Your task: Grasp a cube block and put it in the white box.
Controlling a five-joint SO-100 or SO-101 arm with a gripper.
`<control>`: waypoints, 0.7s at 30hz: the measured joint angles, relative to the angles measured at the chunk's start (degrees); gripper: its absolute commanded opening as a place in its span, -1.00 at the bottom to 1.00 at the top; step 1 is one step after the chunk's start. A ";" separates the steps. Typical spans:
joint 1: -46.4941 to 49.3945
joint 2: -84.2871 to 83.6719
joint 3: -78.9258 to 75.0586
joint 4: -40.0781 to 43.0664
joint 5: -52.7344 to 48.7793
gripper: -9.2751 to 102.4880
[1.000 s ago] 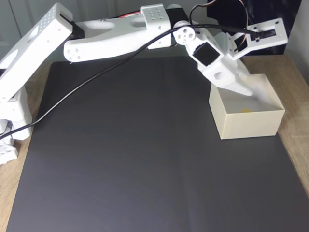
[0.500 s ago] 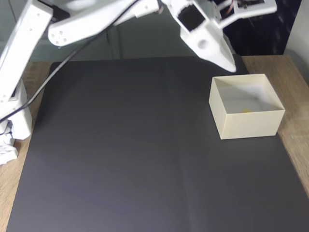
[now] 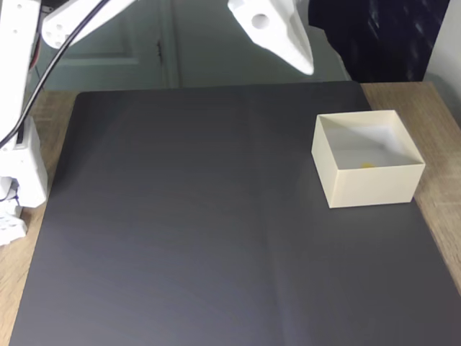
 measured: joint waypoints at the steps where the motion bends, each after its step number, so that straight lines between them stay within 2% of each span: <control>1: -0.44 0.26 0.00 0.00 -0.44 -0.84; 13: -0.88 7.38 0.62 2.29 -1.41 -0.84; 21: -0.62 20.74 18.63 -2.64 -2.11 -0.84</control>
